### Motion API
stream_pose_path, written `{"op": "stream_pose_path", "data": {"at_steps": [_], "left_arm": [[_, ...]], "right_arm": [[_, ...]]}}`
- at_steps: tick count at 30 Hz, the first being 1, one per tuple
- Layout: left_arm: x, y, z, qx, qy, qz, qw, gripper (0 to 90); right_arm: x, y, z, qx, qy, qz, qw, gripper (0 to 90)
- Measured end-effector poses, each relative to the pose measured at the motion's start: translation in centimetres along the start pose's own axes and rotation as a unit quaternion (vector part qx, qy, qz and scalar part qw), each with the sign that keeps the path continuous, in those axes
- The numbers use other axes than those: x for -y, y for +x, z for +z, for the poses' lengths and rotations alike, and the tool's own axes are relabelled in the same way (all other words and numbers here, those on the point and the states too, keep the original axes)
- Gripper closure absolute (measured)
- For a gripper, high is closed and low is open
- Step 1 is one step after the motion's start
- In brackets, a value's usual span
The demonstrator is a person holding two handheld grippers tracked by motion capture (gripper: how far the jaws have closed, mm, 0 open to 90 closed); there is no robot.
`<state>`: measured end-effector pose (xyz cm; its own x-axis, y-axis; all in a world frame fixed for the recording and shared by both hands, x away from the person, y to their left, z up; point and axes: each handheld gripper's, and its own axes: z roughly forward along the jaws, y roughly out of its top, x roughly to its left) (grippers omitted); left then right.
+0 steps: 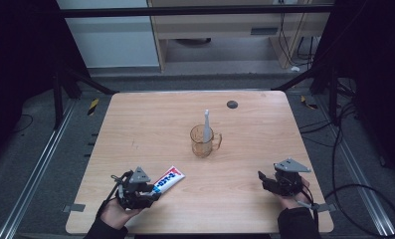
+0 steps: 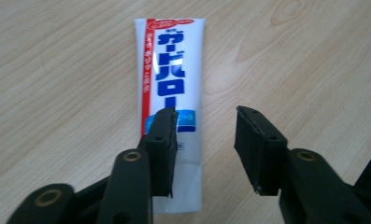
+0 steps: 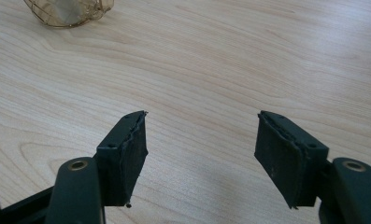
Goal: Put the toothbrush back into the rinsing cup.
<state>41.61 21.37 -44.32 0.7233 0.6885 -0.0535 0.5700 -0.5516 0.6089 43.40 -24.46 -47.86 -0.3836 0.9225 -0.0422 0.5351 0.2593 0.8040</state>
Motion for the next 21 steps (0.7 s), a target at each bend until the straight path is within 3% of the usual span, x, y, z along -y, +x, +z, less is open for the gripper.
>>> {"op": "stream_pose_path", "data": {"at_steps": [9,21], "left_arm": [[-1.2,1.1,0.2,-0.019,0.003,-0.014,0.9997,35.0],[-2.1,1.8,1.8,-0.027,0.006,-0.012,0.9995,22.1]], "right_arm": [[-0.1,0.0,0.1,-0.001,0.002,0.002,1.0,33.6],[-0.2,-0.1,0.2,-0.002,0.007,0.008,0.9999,33.2]]}}
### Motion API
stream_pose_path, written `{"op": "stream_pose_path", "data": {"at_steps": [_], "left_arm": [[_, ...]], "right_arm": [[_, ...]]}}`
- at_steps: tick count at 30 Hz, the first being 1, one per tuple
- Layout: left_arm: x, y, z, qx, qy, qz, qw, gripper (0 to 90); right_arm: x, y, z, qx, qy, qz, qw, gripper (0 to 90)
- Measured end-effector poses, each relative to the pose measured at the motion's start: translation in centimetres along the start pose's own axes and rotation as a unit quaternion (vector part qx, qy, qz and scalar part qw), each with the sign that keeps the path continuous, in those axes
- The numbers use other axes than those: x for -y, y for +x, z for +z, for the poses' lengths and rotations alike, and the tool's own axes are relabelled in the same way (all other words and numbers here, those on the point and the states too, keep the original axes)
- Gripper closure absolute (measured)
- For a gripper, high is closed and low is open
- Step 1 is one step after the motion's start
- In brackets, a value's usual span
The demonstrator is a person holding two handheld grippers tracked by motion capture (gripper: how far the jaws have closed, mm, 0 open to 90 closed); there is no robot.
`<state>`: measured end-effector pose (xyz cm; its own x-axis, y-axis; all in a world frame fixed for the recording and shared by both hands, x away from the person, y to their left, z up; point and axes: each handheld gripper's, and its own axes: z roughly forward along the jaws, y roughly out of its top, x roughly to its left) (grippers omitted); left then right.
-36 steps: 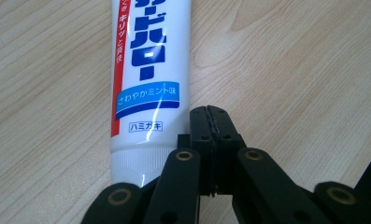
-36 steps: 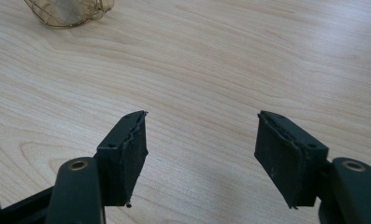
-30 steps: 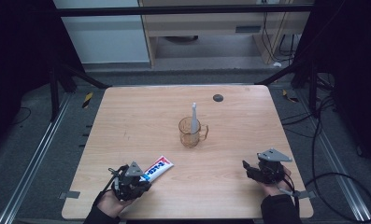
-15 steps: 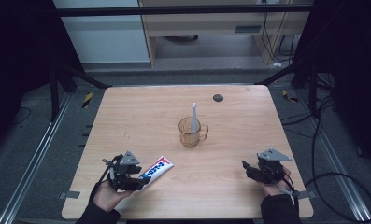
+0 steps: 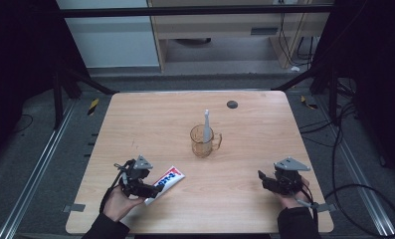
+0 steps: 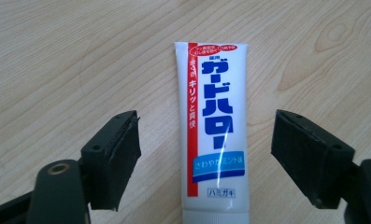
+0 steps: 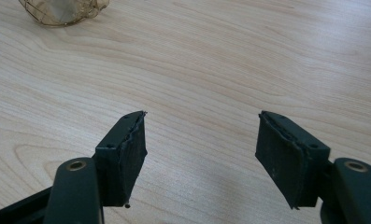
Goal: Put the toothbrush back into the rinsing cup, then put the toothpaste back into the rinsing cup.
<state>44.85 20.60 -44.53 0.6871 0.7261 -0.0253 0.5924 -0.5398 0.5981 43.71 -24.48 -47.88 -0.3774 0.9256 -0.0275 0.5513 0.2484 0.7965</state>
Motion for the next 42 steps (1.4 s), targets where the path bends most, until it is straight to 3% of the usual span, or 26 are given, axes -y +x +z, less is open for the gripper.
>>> {"op": "stream_pose_path", "data": {"at_steps": [7,21,27,33,42], "left_arm": [[-0.3,0.3,0.8,-0.002,0.012,0.002,0.9999,18.0],[-1.0,0.6,2.4,0.003,0.037,0.002,0.9993,19.2],[-1.7,0.1,3.0,0.003,0.047,0.015,0.9988,19.7],[-2.2,-0.3,3.5,-0.001,0.064,0.03,0.9975,20.6],[-2.3,-0.1,4.5,-0.003,0.09,0.03,0.9955,21.2]], "right_arm": [[0.0,0.0,0.1,0.002,0.0,0.001,1.0,33.1],[-0.1,-0.1,0.3,0.001,0.002,-0.003,1.0,33.2],[-0.1,0.0,0.3,0.0,0.003,-0.004,1.0,33.2],[0.0,-0.1,0.2,-0.001,0.003,-0.004,1.0,33.2],[0.0,-0.1,0.3,-0.007,0.003,-0.003,1.0,33.2]]}}
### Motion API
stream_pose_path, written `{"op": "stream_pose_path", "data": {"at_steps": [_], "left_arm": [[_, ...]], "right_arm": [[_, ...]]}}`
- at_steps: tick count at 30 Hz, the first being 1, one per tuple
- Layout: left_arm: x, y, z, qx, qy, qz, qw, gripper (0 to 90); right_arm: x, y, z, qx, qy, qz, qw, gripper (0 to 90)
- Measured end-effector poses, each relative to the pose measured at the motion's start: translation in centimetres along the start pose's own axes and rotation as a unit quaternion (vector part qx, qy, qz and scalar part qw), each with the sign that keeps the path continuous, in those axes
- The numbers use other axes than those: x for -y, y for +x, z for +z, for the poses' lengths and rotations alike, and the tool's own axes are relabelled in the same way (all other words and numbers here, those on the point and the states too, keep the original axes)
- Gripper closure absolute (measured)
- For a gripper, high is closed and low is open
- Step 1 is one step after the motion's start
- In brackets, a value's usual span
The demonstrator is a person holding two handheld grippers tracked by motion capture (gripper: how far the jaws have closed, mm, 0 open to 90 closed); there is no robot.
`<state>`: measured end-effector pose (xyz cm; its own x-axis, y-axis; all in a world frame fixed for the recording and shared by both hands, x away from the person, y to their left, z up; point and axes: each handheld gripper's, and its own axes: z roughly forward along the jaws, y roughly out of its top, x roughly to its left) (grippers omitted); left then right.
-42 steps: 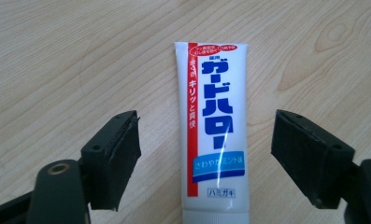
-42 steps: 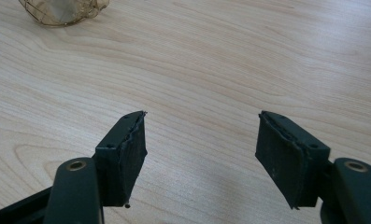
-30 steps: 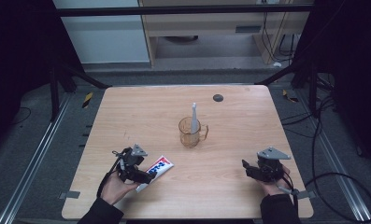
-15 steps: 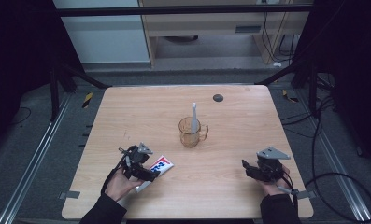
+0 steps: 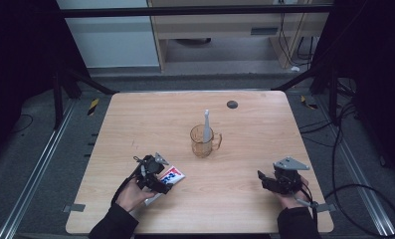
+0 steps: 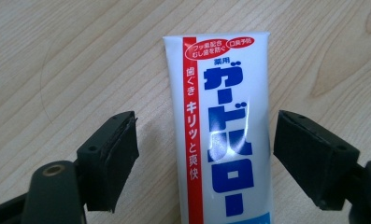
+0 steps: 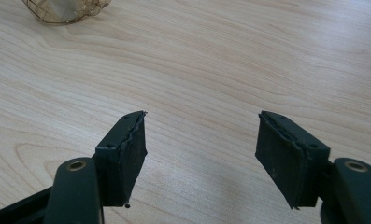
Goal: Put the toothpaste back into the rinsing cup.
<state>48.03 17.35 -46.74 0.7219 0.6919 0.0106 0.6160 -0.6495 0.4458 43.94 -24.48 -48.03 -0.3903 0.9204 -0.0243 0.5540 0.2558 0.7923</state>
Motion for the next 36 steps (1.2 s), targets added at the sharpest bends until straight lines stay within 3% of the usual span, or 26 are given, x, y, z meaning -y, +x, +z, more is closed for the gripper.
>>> {"op": "stream_pose_path", "data": {"at_steps": [13,17,24,29,36], "left_arm": [[-0.5,0.1,0.9,0.009,0.021,0.008,0.9997,25.0],[-0.6,-0.2,1.2,0.002,0.028,0.016,0.9995,26.3],[-0.8,-0.2,1.3,0.008,0.024,0.017,0.9995,30.3],[-0.8,-0.4,1.2,0.011,0.019,0.024,0.9995,38.0],[-1.0,-0.4,1.1,0.008,0.029,0.029,0.9991,40.8]], "right_arm": [[0.0,0.0,0.2,0.002,0.005,-0.003,1.0,33.1],[-0.1,0.1,0.1,0.002,0.004,-0.005,1.0,33.0],[-0.1,0.2,0.2,0.003,0.003,-0.011,0.9999,33.4],[-0.1,0.2,0.2,0.004,0.004,-0.011,0.9999,33.5],[-0.1,0.2,0.2,0.004,0.005,-0.01,0.9999,34.1]]}}
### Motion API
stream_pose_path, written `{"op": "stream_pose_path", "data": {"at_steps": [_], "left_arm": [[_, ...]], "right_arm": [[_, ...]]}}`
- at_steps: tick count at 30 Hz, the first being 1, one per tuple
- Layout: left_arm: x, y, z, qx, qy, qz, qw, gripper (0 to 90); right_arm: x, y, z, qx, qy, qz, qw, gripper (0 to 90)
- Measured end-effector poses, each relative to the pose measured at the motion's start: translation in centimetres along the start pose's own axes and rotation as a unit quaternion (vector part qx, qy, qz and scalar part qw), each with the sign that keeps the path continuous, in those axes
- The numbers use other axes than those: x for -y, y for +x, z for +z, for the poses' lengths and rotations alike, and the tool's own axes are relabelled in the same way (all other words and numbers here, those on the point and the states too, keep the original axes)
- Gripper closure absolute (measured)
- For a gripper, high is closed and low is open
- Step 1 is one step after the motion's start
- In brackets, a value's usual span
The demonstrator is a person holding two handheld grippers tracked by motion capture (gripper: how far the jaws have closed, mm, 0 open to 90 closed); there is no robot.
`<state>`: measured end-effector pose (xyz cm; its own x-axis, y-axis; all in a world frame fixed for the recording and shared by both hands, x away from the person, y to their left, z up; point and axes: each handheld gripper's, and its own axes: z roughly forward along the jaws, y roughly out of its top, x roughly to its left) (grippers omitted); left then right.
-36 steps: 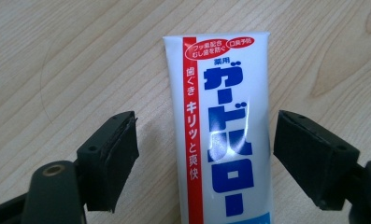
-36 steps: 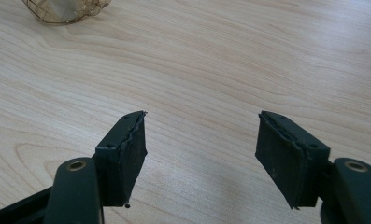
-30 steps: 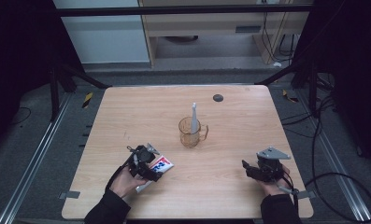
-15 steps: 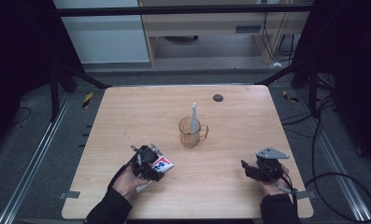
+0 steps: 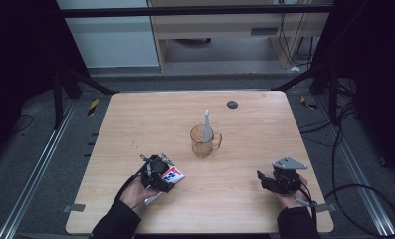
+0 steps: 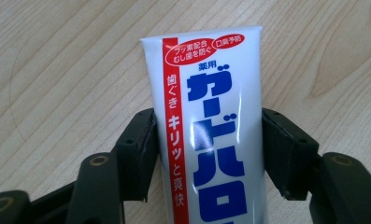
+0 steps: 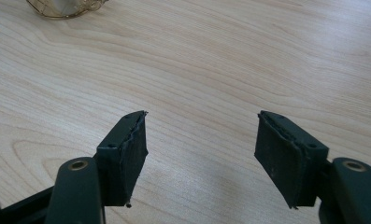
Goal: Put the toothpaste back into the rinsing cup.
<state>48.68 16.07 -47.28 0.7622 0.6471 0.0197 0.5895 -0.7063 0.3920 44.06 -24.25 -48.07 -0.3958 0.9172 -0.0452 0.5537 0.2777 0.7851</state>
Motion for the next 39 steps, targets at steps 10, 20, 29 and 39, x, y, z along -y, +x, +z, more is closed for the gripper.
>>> {"op": "stream_pose_path", "data": {"at_steps": [10,20,29,39], "left_arm": [[0.1,0.4,-0.7,0.018,-0.009,-0.01,0.9997,57.2],[0.6,0.6,-1.9,0.019,-0.033,-0.01,0.9992,67.5],[1.0,1.3,-4.9,0.019,-0.111,-0.034,0.9931,68.1],[0.4,1.7,-6.3,0.012,-0.144,-0.036,0.9889,68.3]], "right_arm": [[0.0,-0.1,0.0,-0.001,-0.002,-0.001,1.0,35.4],[0.1,-0.2,-0.1,-0.001,-0.004,0.001,1.0,37.2],[0.1,-0.4,-0.3,0.002,-0.011,0.001,0.9999,37.4],[0.2,-0.2,-0.4,0.005,-0.017,0.003,0.9998,37.2]]}}
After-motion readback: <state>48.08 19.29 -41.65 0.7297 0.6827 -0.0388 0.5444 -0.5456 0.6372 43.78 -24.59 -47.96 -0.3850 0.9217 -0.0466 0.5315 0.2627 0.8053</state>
